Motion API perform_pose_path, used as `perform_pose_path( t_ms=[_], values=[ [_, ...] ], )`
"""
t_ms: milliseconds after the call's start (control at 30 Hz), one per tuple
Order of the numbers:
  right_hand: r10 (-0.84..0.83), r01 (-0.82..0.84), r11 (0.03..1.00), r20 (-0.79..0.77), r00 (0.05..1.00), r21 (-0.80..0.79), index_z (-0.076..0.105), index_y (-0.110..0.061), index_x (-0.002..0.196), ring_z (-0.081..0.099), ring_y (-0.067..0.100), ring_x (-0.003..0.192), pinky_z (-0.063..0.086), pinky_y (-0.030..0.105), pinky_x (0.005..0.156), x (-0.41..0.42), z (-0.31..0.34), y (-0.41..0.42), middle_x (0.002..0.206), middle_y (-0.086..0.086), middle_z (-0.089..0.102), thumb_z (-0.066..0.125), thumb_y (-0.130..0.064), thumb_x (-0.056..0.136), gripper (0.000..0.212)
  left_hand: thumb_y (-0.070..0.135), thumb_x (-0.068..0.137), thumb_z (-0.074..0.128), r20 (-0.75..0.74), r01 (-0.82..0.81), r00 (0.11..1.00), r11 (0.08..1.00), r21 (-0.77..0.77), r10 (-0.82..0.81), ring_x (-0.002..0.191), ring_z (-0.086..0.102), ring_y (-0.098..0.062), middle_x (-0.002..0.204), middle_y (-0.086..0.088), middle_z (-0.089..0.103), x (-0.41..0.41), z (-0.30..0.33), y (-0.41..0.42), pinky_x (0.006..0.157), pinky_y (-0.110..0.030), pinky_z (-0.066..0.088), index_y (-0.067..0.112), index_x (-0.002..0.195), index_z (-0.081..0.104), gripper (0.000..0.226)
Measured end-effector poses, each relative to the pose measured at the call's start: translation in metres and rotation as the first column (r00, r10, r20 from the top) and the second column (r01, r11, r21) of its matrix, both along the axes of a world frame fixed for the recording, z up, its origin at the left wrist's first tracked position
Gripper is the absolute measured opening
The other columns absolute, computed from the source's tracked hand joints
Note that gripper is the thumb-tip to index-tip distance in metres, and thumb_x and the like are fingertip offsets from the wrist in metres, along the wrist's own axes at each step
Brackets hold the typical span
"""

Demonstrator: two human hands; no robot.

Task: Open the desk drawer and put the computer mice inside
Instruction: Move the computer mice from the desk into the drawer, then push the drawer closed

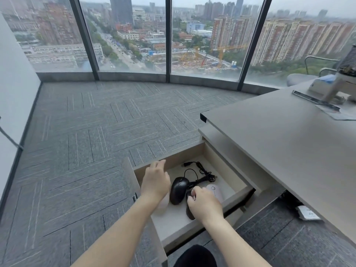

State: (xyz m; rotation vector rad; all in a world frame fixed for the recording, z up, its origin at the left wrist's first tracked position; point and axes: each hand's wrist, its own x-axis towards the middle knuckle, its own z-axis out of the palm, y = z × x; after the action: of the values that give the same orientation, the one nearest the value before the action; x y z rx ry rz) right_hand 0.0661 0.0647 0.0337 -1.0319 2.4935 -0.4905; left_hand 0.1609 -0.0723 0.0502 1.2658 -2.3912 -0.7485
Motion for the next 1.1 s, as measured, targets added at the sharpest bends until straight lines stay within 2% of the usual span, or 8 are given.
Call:
perform_pose_path(
  t_ms=[100,167,333,400,500,567,733,1100],
  values=[
    [0.109,-0.103,0.989,0.056,0.992,-0.111,0.063,-0.018,0.104,0.059,0.017,0.092,0.052,0.034,0.079,0.017,0.007,0.018,0.104,0.000,0.064,0.045,-0.031,0.093,0.025,0.010,0.092,0.045,-0.143,-0.074,0.987,0.996,-0.043,0.067,0.127,0.048,-0.026,0.135,-0.009,0.056,0.028,0.011,0.003,0.105,-0.037,0.038,0.011,0.133,0.053,0.042],
    [0.144,-0.127,0.973,0.076,0.987,-0.193,0.065,-0.018,0.099,0.059,0.015,0.091,0.052,0.033,0.082,0.033,0.013,0.029,0.100,-0.001,0.065,0.047,-0.032,0.093,0.023,0.010,0.092,0.045,-0.222,-0.134,0.966,0.991,0.014,0.134,0.125,0.047,-0.026,0.133,-0.009,0.054,0.049,0.018,0.012,0.103,-0.038,0.038,0.012,0.131,0.053,0.040],
    [0.164,-0.136,0.944,0.068,0.984,-0.302,0.060,-0.023,0.085,0.059,0.010,0.079,0.050,0.029,0.068,0.079,0.024,0.063,0.086,-0.008,0.062,0.053,-0.064,0.083,0.042,0.019,0.095,0.041,-0.247,-0.270,0.888,0.875,0.403,0.388,0.127,0.048,-0.029,0.142,-0.012,0.047,0.101,0.002,0.041,0.102,-0.042,0.039,0.011,0.140,0.045,0.045],
    [0.190,-0.169,0.956,0.069,0.979,-0.241,0.052,-0.024,0.078,0.057,0.012,0.074,0.043,0.029,0.062,0.096,0.023,0.076,0.079,-0.008,0.060,0.052,-0.078,0.072,0.054,0.024,0.096,0.041,-0.252,-0.219,0.871,0.793,0.569,0.421,0.119,0.054,-0.030,0.136,-0.011,0.055,0.112,-0.010,0.054,0.101,-0.045,0.045,0.013,0.137,0.049,0.043],
    [0.215,-0.202,0.966,0.069,0.974,-0.165,0.049,-0.026,0.078,0.056,0.014,0.075,0.043,0.031,0.065,0.117,0.020,0.087,0.082,-0.007,0.062,0.057,-0.082,0.063,0.058,0.022,0.097,0.036,-0.308,-0.101,0.832,0.673,0.732,0.461,0.098,0.062,-0.023,0.116,-0.006,0.065,0.119,-0.018,0.073,0.080,-0.036,0.049,0.016,0.118,0.062,0.035],
    [0.208,-0.200,0.968,0.038,0.977,-0.152,0.051,-0.026,0.085,0.058,0.015,0.080,0.046,0.032,0.070,0.125,0.014,0.089,0.090,-0.007,0.065,0.062,-0.074,0.067,0.053,0.021,0.096,0.034,-0.341,-0.048,0.818,0.646,0.762,0.463,0.101,0.063,-0.021,0.114,-0.003,0.066,0.118,-0.018,0.081,0.073,-0.032,0.050,0.019,0.116,0.064,0.037],
    [0.128,-0.124,0.971,0.006,0.992,-0.202,0.054,-0.024,0.089,0.061,0.015,0.084,0.052,0.035,0.074,0.122,0.002,0.090,0.092,-0.008,0.065,0.063,-0.052,0.080,0.031,0.028,0.093,0.035,-0.338,0.008,0.833,0.601,0.799,0.438,0.110,0.062,-0.023,0.119,-0.002,0.067,0.109,-0.014,0.085,0.079,-0.036,0.052,0.024,0.115,0.066,0.038],
    [-0.170,0.172,0.965,0.026,0.985,-0.196,0.055,-0.025,0.085,0.060,0.017,0.077,0.044,0.032,0.058,0.053,-0.002,0.110,0.084,-0.008,0.066,0.060,-0.056,0.081,0.031,0.035,0.096,0.033,-0.365,0.145,0.871,0.538,0.831,0.329,0.114,0.059,-0.023,0.120,0.002,0.065,0.024,-0.017,0.092,0.106,-0.046,0.044,0.027,0.109,0.064,0.034]
  ],
)
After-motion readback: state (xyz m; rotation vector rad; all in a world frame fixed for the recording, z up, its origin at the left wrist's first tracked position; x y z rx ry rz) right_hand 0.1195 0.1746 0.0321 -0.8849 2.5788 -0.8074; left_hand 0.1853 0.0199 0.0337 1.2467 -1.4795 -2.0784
